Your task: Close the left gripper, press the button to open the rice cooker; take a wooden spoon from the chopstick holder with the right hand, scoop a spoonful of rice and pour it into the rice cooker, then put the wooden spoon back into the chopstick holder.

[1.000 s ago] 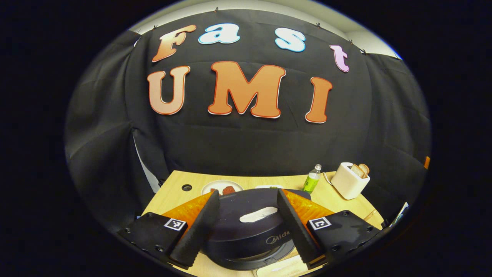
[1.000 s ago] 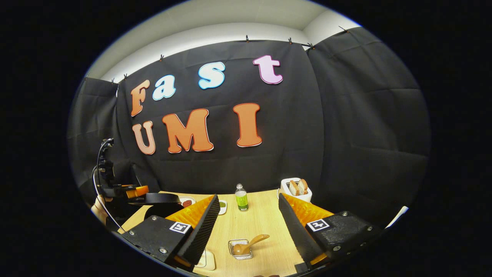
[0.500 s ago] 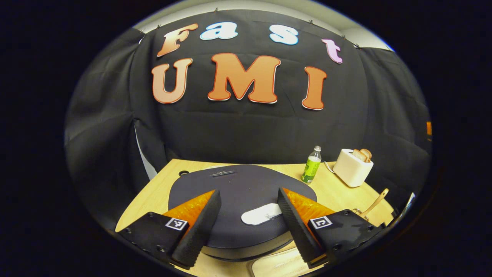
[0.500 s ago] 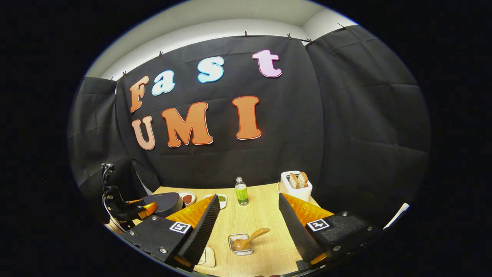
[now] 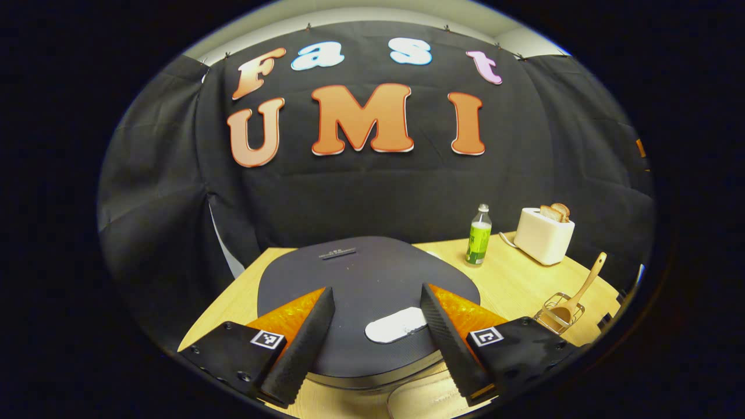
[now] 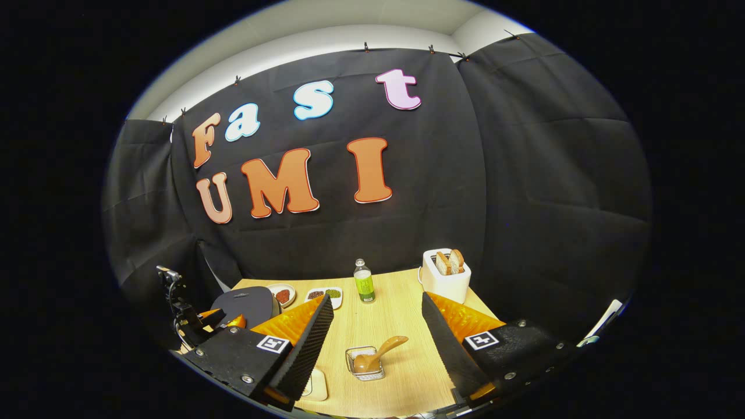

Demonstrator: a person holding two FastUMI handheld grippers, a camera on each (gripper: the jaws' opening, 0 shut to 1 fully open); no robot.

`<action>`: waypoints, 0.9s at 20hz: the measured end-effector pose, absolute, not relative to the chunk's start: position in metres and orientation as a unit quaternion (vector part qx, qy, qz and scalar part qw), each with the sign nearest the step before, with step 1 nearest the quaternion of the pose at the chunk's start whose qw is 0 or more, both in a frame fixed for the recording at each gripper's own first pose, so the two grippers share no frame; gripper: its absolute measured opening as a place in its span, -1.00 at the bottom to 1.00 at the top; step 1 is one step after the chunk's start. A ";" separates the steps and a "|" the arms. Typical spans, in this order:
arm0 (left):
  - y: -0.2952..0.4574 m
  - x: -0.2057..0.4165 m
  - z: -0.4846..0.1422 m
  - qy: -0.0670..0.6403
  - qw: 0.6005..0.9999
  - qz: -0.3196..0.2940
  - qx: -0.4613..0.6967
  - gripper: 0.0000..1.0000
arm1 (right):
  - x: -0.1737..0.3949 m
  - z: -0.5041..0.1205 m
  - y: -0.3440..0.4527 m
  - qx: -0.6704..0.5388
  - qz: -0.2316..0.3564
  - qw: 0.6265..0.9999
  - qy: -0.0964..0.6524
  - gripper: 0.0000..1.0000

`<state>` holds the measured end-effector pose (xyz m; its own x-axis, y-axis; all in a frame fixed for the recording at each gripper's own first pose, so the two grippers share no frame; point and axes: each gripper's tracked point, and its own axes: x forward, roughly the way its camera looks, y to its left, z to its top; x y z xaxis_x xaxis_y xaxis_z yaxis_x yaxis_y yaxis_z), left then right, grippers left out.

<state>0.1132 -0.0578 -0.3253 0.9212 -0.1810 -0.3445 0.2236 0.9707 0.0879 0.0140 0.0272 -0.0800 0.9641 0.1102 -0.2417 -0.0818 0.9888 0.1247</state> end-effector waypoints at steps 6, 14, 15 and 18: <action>-0.058 0.113 -0.331 0.166 0.978 -0.108 0.059 0.96 | 0.009 -0.084 0.021 0.052 0.041 0.989 0.129 0.88; -0.059 0.114 -0.327 0.158 0.979 -0.110 0.069 1.00 | 0.006 -0.092 0.015 0.055 0.032 0.989 0.136 0.88; -0.059 0.115 -0.327 0.160 0.978 -0.112 0.071 0.92 | 0.005 -0.093 0.014 0.056 0.031 0.989 0.136 0.88; -0.057 0.117 -0.326 0.196 0.972 -0.109 0.076 0.90 | 0.007 -0.090 0.011 0.059 0.029 0.989 0.133 0.88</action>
